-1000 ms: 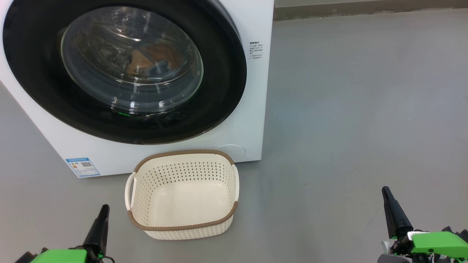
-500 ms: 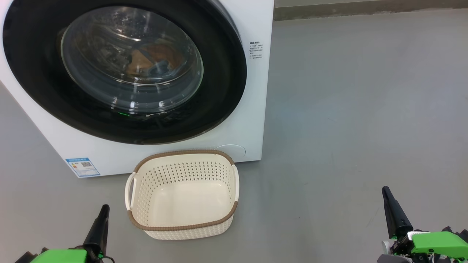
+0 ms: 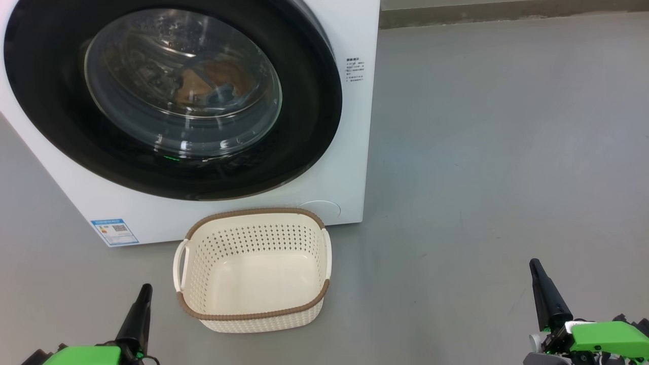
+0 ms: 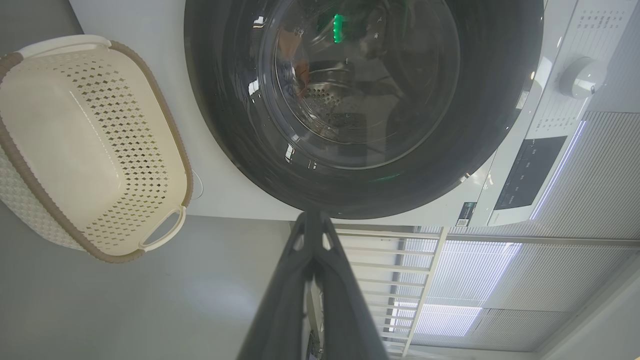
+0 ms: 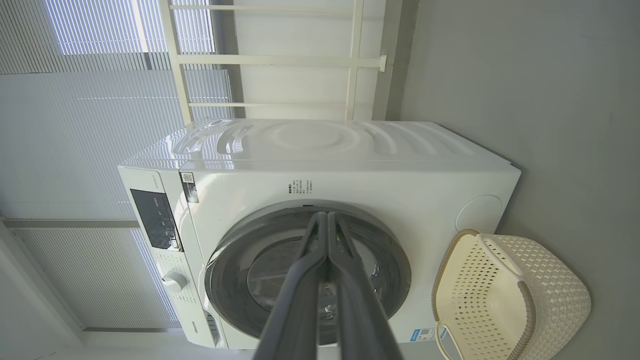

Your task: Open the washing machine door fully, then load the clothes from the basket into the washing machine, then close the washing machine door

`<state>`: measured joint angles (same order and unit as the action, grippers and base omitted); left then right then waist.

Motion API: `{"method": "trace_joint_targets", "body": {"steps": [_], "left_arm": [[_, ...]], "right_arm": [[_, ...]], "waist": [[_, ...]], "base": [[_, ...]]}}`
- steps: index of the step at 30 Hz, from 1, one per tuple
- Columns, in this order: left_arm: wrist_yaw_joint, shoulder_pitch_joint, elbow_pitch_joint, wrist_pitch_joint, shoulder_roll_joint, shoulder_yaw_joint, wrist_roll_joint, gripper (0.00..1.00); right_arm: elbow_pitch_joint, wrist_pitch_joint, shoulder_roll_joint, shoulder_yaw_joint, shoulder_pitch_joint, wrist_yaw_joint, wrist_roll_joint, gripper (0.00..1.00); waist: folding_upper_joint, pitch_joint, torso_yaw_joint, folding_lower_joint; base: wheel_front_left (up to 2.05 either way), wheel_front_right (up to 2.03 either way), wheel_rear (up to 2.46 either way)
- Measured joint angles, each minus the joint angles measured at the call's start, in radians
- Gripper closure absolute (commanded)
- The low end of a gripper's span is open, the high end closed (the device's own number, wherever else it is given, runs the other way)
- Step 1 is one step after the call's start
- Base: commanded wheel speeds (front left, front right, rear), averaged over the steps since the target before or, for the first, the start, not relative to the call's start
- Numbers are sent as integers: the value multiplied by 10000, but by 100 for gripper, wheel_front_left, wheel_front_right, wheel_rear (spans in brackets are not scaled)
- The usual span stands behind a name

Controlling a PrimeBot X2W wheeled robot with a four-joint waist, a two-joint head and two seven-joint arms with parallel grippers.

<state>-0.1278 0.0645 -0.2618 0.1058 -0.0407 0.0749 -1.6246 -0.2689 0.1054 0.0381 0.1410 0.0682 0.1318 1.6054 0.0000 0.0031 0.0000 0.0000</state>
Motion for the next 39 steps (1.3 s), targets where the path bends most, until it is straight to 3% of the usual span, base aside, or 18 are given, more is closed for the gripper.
{"method": "trace_joint_targets", "body": {"steps": [39], "left_arm": [[0,7,0,2,6,29,2,100]], "right_arm": [[0,0,0,0,0,0,0,100]], "waist": [[0,0,0,0]], "base": [[0,0,0]]}}
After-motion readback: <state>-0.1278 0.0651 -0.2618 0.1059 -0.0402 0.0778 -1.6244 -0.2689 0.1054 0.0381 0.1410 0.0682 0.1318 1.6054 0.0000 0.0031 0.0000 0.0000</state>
